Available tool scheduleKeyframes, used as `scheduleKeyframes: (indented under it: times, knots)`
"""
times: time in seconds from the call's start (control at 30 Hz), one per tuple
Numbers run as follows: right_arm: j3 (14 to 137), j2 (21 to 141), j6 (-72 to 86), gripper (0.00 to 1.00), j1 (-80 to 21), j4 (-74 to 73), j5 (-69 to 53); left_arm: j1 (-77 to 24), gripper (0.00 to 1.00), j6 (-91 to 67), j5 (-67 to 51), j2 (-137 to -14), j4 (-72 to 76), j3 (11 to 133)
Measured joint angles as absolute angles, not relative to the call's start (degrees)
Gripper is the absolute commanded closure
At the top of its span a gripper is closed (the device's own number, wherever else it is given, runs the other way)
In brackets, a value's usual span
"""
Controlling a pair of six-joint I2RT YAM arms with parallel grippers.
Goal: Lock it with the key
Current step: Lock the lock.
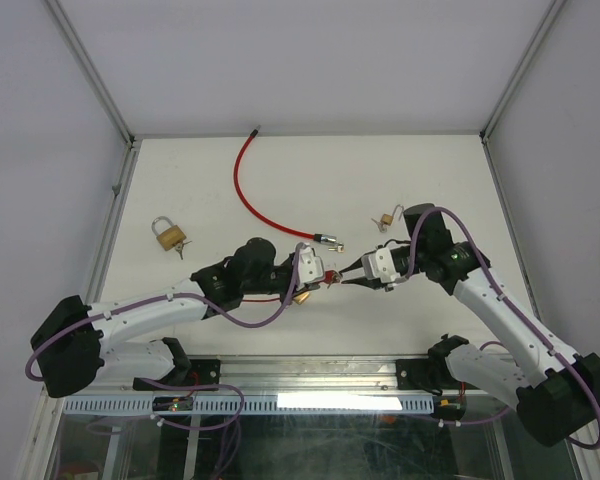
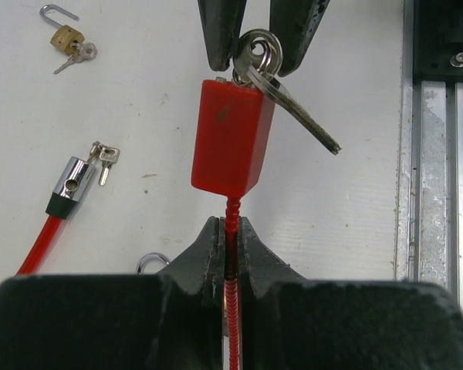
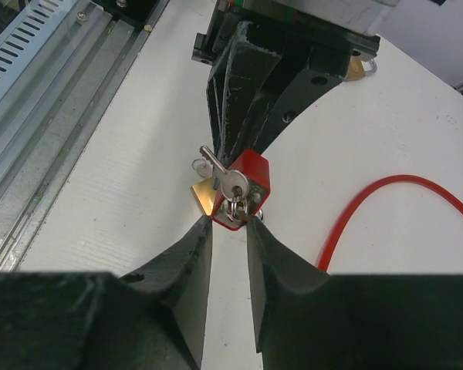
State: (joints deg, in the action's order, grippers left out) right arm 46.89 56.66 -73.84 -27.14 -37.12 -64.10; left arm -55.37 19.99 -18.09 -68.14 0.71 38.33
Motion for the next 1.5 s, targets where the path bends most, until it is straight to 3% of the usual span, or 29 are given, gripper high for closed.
scheduleKeyframes:
  times: [0.3,0.77,1.17,1.5]
  knots:
    - [46.9,56.1,-73.5,0.61,-25.5,-37.6,-65.8,-55.4,1.00,19.2,-18.0,-67.0,3.1,36.7]
    - [46.7,56.1,-73.6,0.57,-25.0,-37.5,-67.8,-55.4,1.00,17.3,-19.0,-65.9,6.0,35.8]
    - [45.9,56.0,-72.3,0.58,-25.2,-36.6,-67.4,-55.4,1.00,16.7,-21.4,-68.7,6.5,35.8]
    - [45.9,56.0,-70.6,0.67,-25.8,-35.5,-67.8,-55.4,1.00,16.0,-21.6,-69.6,6.5,35.9]
